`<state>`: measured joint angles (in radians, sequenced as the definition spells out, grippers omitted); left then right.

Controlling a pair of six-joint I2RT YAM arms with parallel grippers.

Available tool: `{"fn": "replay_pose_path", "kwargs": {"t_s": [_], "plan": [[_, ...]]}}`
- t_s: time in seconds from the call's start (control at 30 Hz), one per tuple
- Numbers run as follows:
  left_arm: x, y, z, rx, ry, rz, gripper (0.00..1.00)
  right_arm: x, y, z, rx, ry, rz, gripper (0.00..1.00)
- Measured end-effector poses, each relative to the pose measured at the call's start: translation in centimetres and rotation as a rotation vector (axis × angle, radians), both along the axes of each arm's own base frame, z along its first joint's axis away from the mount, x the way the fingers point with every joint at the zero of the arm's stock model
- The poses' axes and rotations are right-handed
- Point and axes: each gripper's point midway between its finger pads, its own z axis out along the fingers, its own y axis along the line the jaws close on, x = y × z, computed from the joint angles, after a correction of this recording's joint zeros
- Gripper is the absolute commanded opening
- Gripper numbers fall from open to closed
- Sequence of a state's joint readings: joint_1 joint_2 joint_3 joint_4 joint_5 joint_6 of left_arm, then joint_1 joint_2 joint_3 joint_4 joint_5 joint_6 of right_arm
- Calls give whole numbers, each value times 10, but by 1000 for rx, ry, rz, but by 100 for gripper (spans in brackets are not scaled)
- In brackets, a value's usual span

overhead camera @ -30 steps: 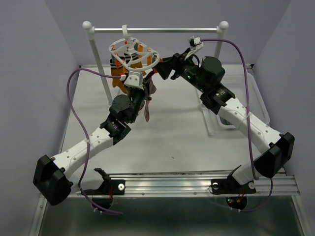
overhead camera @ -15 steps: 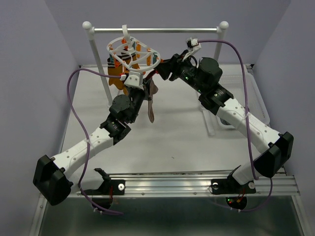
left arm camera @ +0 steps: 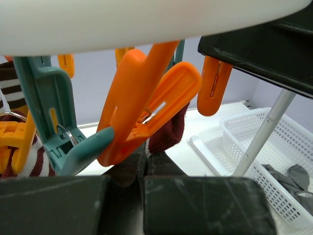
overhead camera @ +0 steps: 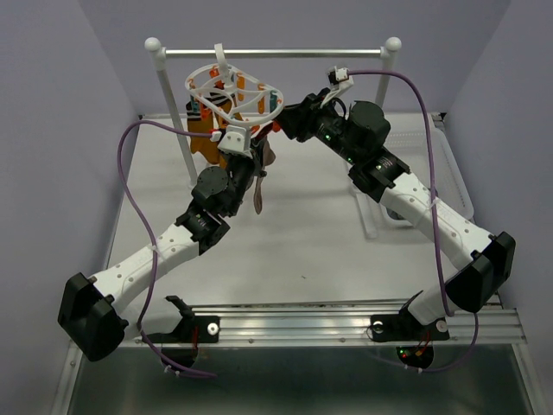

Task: Clip the socks to the hanger
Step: Open the clamp at the hanger, then clamp the sock onto the hanger.

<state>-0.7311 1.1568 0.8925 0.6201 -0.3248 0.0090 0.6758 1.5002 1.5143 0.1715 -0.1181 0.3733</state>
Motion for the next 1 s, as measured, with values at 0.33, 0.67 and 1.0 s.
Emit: {"fn": "replay_pose_path", "kwargs": {"t_s": [0.33, 0.67, 1.0], "plan": [[-17, -4, -3, -13, 55, -83, 0, 0, 0, 0, -48, -58, 5, 1], [-33, -12, -23, -31, 226, -181, 0, -25, 15, 0, -124, -172, 162, 1], [-40, -10, -34, -55, 265, -268, 0, -47, 22, -7, -182, -263, 285, 1]]}}
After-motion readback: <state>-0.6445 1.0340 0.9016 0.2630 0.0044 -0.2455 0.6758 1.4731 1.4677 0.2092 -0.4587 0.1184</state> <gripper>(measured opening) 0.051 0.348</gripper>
